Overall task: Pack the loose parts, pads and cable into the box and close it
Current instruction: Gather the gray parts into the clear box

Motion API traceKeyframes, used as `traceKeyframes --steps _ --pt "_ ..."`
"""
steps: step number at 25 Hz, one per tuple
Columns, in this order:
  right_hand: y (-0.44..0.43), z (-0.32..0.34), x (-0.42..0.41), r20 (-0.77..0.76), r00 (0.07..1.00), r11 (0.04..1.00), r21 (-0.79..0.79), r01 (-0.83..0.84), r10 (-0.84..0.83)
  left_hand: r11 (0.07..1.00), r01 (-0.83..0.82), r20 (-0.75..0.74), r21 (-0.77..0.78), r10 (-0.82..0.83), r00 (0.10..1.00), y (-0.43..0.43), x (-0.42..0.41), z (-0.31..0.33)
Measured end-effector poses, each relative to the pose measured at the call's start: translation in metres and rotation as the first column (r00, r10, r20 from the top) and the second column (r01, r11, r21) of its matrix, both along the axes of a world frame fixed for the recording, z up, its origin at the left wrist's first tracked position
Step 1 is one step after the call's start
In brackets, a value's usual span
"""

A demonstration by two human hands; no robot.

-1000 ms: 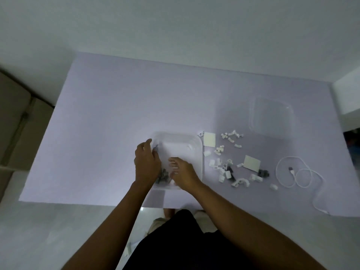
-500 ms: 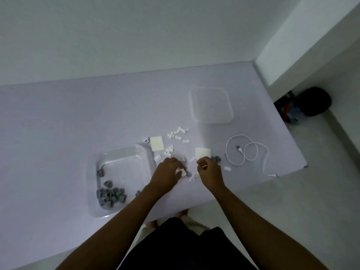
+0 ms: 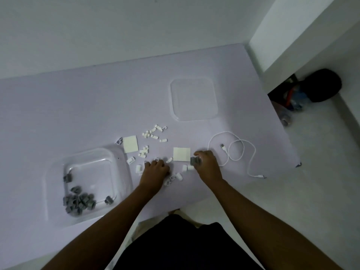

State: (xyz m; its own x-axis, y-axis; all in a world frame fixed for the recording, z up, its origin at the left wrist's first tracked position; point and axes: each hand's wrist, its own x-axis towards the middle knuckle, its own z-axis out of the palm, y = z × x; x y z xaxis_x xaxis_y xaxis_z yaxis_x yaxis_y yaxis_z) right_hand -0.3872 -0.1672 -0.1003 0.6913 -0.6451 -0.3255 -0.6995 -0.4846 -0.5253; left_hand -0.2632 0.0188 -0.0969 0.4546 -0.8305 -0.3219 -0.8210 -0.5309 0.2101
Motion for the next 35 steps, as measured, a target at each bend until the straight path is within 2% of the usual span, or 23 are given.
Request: traceKeyframes --steps 2,6,10,13,15,17,18,19,21,22,23,25,27,30,33,35 --pt "-0.008 -0.009 0.006 -0.032 0.998 0.998 0.036 -0.057 0.058 1.000 -0.026 -0.019 0.011 0.026 0.999 -0.010 0.001 -0.001" --pt "-0.016 -0.021 0.010 -0.019 0.990 0.990 0.010 -0.142 0.142 0.995 -0.097 -0.111 -0.024 0.093 0.989 -0.021 0.006 -0.002" --pt "-0.021 -0.024 0.013 0.023 0.988 0.988 0.016 -0.152 0.152 0.975 -0.215 -0.243 -0.051 0.197 0.950 -0.026 0.009 -0.002" --pt "-0.025 -0.023 0.014 0.047 0.995 0.991 0.105 -0.088 0.084 0.899 -0.426 -0.441 -0.101 0.344 0.829 -0.033 0.010 0.005" --pt "-0.026 -0.022 0.015 0.094 0.996 0.983 0.181 -0.009 -0.008 0.802 -0.588 -0.617 -0.109 0.409 0.672 -0.037 0.012 0.014" --pt "-0.027 -0.017 0.020 0.148 0.974 0.944 0.306 0.120 -0.171 0.740 -0.663 -0.755 -0.113 0.369 0.542 -0.040 0.015 0.024" --pt "-0.027 -0.010 0.024 0.155 0.942 0.874 0.442 0.203 -0.297 0.714 -0.692 -0.809 -0.105 0.344 0.477 -0.040 0.018 0.029" --pt "-0.027 -0.003 0.030 0.135 0.894 0.741 0.618 0.262 -0.428 0.684 -0.724 -0.853 -0.089 0.323 0.410 -0.040 0.023 0.035" --pt "-0.022 0.019 0.044 0.033 0.828 0.384 0.895 0.225 -0.560 0.627 -0.778 -0.926 -0.039 0.271 0.265 -0.036 0.034 0.047" --pt "-0.020 0.028 0.050 -0.003 0.827 0.253 0.952 0.175 -0.562 0.608 -0.794 -0.956 -0.008 0.228 0.184 -0.032 0.039 0.054" --pt "-0.017 0.037 0.057 -0.018 0.836 0.162 0.978 0.128 -0.548 0.595 -0.803 -0.978 0.019 0.178 0.109 -0.027 0.044 0.060" --pt "-0.008 0.049 0.069 -0.008 0.858 0.073 0.996 0.053 -0.514 0.587 -0.808 -0.995 0.049 0.100 0.012 -0.012 0.054 0.068" --pt "0.007 0.057 0.080 0.016 0.881 0.063 0.998 0.016 -0.473 0.584 -0.810 -0.997 0.049 0.073 -0.008 0.008 0.062 0.075" --pt "0.041 0.066 0.098 0.048 0.925 0.162 0.987 0.015 -0.378 0.551 -0.833 -0.994 0.041 0.107 0.022 0.048 0.075 0.084" --pt "0.086 0.070 0.113 0.082 0.960 0.289 0.957 -0.002 -0.268 0.521 -0.854 -0.940 0.023 0.303 0.159 0.103 0.088 0.084" --pt "0.115 0.073 0.121 0.119 0.982 0.387 0.921 -0.054 -0.147 0.556 -0.830 -0.811 0.042 0.505 0.296 0.143 0.096 0.079"
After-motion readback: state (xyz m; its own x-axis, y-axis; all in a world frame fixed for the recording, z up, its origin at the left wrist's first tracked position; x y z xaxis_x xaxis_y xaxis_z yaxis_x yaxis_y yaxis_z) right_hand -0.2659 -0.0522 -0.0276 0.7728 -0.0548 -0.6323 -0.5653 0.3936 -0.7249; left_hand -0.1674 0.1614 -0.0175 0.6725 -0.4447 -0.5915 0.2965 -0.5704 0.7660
